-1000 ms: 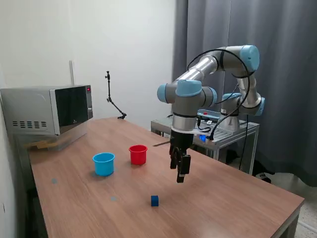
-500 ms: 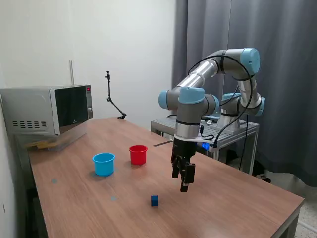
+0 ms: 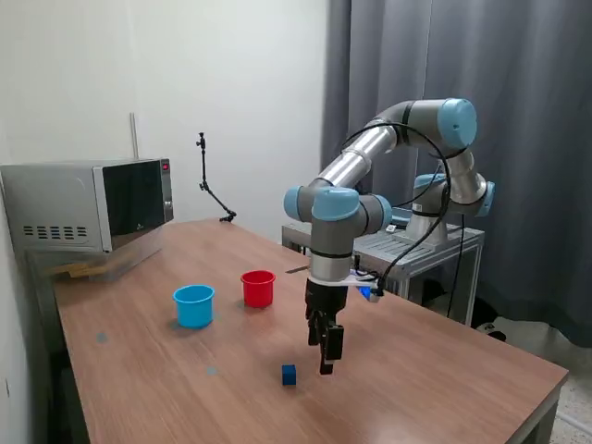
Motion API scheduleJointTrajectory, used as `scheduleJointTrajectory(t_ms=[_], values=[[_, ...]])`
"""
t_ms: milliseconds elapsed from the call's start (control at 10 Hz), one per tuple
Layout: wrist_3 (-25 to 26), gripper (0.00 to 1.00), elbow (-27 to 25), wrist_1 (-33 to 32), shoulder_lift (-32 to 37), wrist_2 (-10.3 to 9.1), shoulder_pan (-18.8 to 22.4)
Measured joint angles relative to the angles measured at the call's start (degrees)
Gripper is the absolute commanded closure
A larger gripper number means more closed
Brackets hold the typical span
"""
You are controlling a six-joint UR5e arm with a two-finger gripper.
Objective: Place red objects in the red bin, and blue objects in the blue bin.
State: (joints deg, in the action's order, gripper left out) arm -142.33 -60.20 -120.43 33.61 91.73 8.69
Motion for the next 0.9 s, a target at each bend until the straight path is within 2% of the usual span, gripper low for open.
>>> scheduleJointTrajectory(t_ms=[500, 900], values=[[-6.47, 0.0, 4.52, -2.16, -3.22, -0.05, -0.46], [-7.02, 0.0, 4.78, -2.93, -3.6, 0.02, -0.78]])
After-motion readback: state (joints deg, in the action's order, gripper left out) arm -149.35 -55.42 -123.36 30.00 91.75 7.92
